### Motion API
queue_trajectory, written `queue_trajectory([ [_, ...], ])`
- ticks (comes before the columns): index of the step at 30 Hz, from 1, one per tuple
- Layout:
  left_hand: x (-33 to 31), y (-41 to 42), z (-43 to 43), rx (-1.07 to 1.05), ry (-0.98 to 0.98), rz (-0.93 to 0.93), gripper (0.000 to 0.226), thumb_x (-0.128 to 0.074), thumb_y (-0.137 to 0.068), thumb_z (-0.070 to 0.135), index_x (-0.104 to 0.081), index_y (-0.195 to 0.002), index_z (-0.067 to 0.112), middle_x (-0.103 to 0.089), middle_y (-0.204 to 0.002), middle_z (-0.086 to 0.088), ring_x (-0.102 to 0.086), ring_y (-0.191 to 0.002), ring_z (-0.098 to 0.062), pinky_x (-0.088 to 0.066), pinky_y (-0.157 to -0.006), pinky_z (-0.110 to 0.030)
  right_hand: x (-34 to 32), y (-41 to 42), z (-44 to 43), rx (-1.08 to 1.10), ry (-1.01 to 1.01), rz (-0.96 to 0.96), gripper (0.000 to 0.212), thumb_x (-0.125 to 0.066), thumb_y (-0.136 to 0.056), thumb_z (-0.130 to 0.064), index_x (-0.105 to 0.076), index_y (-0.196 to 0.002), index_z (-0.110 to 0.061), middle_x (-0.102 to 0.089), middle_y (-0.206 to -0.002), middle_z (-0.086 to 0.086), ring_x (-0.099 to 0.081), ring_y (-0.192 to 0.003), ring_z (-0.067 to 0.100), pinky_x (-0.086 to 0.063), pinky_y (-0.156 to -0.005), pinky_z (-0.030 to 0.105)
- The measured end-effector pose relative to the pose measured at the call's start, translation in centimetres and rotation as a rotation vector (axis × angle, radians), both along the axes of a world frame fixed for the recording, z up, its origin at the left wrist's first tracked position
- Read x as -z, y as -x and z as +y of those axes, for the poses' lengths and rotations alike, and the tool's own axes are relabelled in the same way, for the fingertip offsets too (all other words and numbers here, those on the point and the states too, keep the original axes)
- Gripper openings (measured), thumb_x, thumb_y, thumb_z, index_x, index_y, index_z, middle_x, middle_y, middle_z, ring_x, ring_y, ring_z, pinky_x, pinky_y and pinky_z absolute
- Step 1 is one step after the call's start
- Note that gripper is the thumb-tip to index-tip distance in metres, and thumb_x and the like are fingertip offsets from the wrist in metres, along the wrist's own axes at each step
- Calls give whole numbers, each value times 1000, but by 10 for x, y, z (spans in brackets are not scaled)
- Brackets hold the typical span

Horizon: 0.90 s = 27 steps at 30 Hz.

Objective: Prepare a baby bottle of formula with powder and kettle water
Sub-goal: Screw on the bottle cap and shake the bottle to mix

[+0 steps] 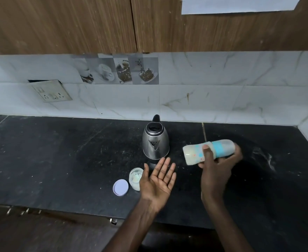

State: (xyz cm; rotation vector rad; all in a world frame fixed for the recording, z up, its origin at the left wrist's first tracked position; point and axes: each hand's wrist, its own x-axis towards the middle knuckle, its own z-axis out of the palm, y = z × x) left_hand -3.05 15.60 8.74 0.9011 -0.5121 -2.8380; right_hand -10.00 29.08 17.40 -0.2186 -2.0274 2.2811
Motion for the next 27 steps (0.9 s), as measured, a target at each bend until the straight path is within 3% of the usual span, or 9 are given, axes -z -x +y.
queue_trajectory([
  [4,-4,3,4,-3,-48,26,68,-44,-103,57,-62,-137,1,-66,-140,-16,-59,-134,-34,-55,-102,-52,29,-18,-8,-440,-161,-116,67,-81,-90,-18,-43,-140,-43,-73,-116,0,-78,-92,13,-63,-64,30],
  [9,-5,-1,-1,1,15,-14,68,-42,-101,61,-64,-138,8,-67,-141,-9,-59,-135,-29,-40,-118,-43,20,-4,-7,-17,35,-56,66,-77,-95,-22,-37,-147,-35,-69,-118,-7,-76,-92,9,-64,-67,32],
  [13,-1,-1,0,-2,-20,6,68,-42,-101,60,-63,-137,6,-63,-144,-16,-55,-135,-34,-60,-82,-44,37,-29,-23,-318,-129,-171,62,-81,-89,-21,-45,-134,-42,-73,-117,3,-77,-93,18,-67,-73,50],
  [15,-2,-2,1,-3,-19,-9,68,-44,-100,60,-63,-138,7,-65,-141,-18,-56,-133,-36,-56,-95,-48,33,-27,-22,-386,-91,-134,62,-82,-88,-17,-48,-132,-44,-74,-112,-1,-78,-91,13,-66,-69,42],
  [17,-1,-4,-2,-6,19,-47,67,-45,-100,60,-64,-138,9,-69,-136,-13,-60,-132,-31,-40,-119,-45,20,-11,-21,-178,35,-81,60,-77,-94,-19,-43,-140,-36,-71,-114,-5,-77,-89,8,-62,-65,32],
  [19,0,-6,-4,-10,31,-47,66,-44,-101,61,-64,-138,10,-69,-137,-9,-62,-131,-28,-38,-121,-43,15,-5,-25,-42,140,-98,61,-73,-99,-23,-37,-148,-30,-66,-119,-8,-76,-93,9,-62,-64,27],
  [22,-4,-7,-3,7,17,-29,66,-42,-101,61,-66,-133,8,-74,-124,-17,-74,-104,-32,-61,-83,-40,31,-28,-34,-299,-20,-178,59,-77,-94,-20,-44,-138,-38,-71,-119,1,-77,-96,15,-67,-75,45],
  [24,-6,-6,-1,13,5,-15,66,-41,-101,61,-67,-131,8,-72,-124,-20,-74,-95,-35,-60,-65,-36,37,-37,-31,-464,-87,-181,60,-82,-88,-18,-49,-131,-44,-75,-114,0,-78,-94,16,-67,-75,48],
  [27,1,-7,-6,-9,27,-55,67,-43,-101,61,-64,-138,9,-67,-140,-13,-63,-127,-31,-52,-104,-45,26,-20,-25,-163,7,-123,62,-79,-93,-23,-43,-141,-36,-71,-114,-6,-77,-91,12,-62,-64,31],
])
